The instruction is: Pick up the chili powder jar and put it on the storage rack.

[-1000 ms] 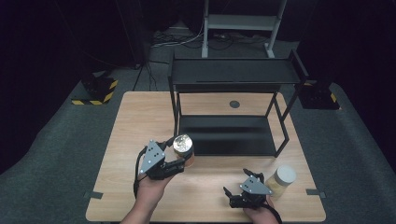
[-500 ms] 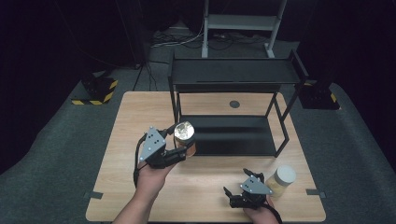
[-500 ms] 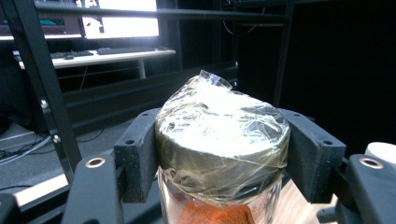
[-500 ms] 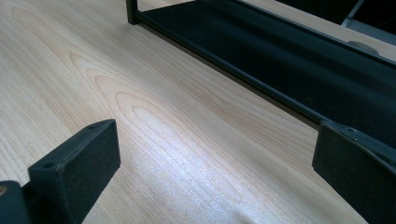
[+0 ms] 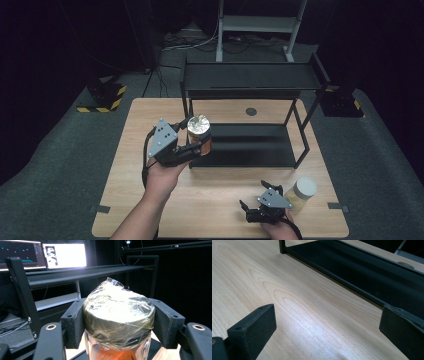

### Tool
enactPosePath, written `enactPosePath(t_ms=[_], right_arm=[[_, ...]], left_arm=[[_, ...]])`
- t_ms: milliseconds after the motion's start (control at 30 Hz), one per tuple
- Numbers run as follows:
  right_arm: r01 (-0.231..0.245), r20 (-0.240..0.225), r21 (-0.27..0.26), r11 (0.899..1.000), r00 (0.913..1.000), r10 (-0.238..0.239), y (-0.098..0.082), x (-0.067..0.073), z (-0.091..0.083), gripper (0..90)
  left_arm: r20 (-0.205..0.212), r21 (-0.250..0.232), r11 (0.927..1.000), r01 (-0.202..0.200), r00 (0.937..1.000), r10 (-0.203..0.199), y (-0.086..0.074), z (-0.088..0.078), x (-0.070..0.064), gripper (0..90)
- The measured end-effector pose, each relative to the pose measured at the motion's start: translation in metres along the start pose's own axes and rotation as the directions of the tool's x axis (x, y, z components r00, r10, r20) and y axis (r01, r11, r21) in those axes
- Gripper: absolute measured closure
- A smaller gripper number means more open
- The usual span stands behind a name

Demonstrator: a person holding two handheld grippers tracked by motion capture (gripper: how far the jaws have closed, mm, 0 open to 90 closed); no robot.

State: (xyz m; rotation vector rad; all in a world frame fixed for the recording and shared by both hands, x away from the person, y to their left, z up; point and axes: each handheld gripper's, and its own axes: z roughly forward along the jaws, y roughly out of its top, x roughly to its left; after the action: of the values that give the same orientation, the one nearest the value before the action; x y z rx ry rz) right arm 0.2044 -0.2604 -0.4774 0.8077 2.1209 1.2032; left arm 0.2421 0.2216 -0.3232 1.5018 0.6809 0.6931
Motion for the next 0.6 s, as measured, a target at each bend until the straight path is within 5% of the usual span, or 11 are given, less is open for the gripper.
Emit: enactPosePath(t_ms=[600], right_arm=[[-0.008,0.001,-0.005,1.000,1.0000,0.009,-0.001,0.000,-0.001,0.4]], left_arm=[[-0.036,-0.037,0.9991,-0.020,0.9992,0.019,0.046,0.019,0.012,34.6]])
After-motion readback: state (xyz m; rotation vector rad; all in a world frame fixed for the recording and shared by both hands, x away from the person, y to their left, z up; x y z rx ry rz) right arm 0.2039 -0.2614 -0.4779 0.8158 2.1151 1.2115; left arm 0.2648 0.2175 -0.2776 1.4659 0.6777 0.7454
